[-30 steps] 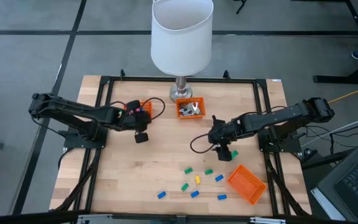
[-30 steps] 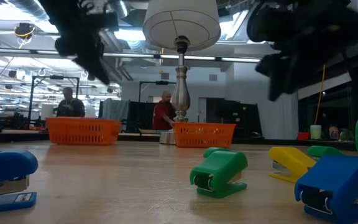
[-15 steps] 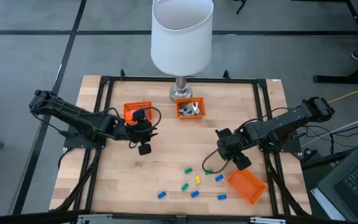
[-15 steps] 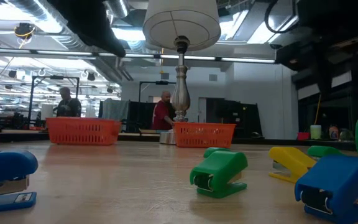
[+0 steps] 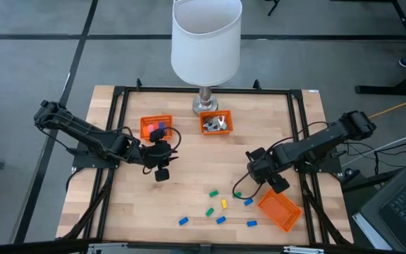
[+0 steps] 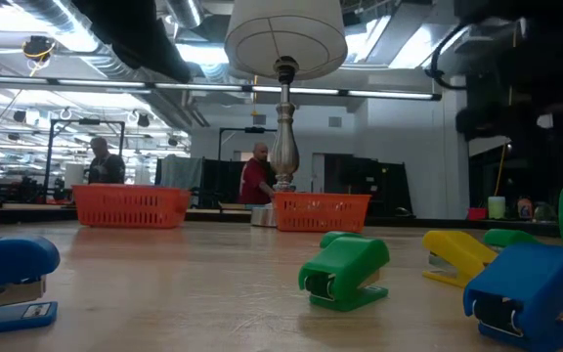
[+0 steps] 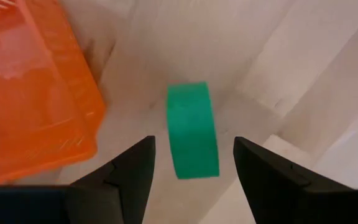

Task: Pick and place Stapler, Stapler remover, tape
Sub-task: Put the green tape into the top left orange bin

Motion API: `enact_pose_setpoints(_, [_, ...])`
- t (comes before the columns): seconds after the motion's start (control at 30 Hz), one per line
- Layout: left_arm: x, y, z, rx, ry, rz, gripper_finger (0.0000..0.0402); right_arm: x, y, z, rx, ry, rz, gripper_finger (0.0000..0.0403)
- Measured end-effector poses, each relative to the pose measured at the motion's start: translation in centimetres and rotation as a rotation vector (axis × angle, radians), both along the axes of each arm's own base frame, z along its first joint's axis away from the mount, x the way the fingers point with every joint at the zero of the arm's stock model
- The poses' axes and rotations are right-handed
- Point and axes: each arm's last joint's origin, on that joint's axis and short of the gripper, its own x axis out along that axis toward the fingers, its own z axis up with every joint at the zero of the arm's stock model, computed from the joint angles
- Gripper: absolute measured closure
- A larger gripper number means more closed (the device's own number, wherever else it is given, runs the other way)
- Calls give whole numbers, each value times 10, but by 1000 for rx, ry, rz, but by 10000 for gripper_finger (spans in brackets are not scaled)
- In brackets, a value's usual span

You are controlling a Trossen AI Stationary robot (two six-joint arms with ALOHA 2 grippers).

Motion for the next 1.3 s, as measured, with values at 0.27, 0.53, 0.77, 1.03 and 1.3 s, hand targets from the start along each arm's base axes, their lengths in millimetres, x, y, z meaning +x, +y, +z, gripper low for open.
enact_pose_setpoints(0.27, [1,0,0,-9,-10,6,311,0,-1,-15,-44,51,-6,187])
enact_pose_setpoints(0.53, [1,-1,1,-84,-25,27,309,3,0,-14,-31,13,-140,298])
enact_pose_setpoints(0.77, [4,-1,5,-77,-88,42,315,24,1,-12,84,-156,-267,294])
enact_pose_setpoints(1.03, [10,0,9,-14,-167,106,319,67,-6,5,165,-603,-365,294])
enact_pose_setpoints(1.3, [21,2,-4,-34,-140,164,320,94,-24,29,219,-944,-395,294])
